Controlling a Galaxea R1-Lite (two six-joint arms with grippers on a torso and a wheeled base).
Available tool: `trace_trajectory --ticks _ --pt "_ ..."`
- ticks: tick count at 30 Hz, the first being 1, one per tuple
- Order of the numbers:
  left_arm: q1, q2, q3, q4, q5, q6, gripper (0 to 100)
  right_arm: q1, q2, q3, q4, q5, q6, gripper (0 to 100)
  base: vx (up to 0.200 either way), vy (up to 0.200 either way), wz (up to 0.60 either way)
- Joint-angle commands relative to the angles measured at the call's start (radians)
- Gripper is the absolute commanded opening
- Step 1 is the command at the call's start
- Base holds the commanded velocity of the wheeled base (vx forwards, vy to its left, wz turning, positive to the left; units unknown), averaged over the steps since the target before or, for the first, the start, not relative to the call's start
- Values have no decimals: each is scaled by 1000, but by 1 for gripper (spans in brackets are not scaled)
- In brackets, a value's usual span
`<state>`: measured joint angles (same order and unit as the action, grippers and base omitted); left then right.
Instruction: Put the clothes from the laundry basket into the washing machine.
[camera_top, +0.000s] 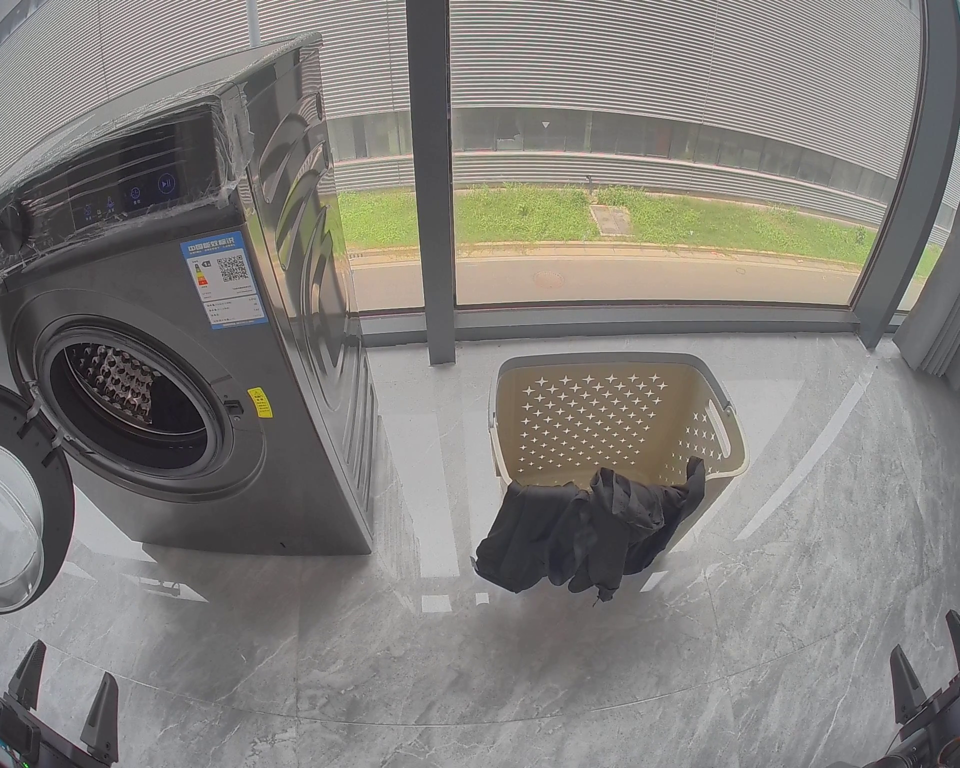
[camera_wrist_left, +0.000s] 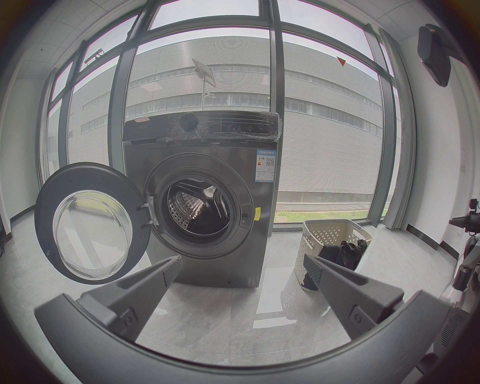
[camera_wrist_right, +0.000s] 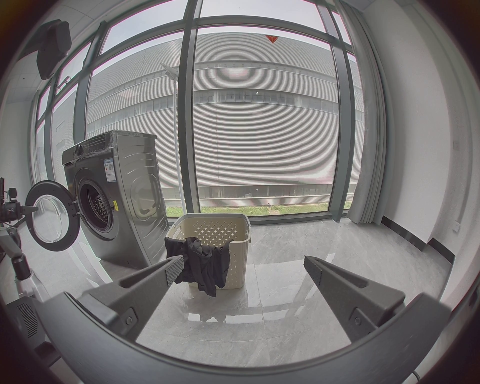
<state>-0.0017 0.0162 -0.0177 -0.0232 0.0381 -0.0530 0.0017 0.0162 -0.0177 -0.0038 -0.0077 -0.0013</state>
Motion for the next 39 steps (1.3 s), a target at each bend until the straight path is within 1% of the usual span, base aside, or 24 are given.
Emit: trace_trajectory --ticks 1,19,28,31,33,36,38,39 --pt "0 -15 16 -1 0 -2 100 1 -1 18 -1 0 0 100 0 -200 0" --pt "0 -15 16 0 0 -1 100 0 -1 18 -1 -2 0 100 0 -200 0" --pt "0 -15 16 -1 -1 -2 100 0 -1 18 -1 -2 0 100 0 0 0" --pt "0 -15 16 -1 0 -2 100 1 -1 18 -1 0 -2 100 200 0 0" --pt "0 -15 16 0 0 -1 100 3 -10 18 -1 20 -3 100 200 0 0" --pt "0 -15 16 -1 0 -1 100 0 -10 18 -19 26 1 100 200 0 0" --pt "0 -15 16 -1 0 -1 100 1 -10 -30 -54 31 -5 100 200 0 0" --pt "0 -15 16 -1 0 -1 100 9 4 -142 -74 41 -3 100 200 0 0"
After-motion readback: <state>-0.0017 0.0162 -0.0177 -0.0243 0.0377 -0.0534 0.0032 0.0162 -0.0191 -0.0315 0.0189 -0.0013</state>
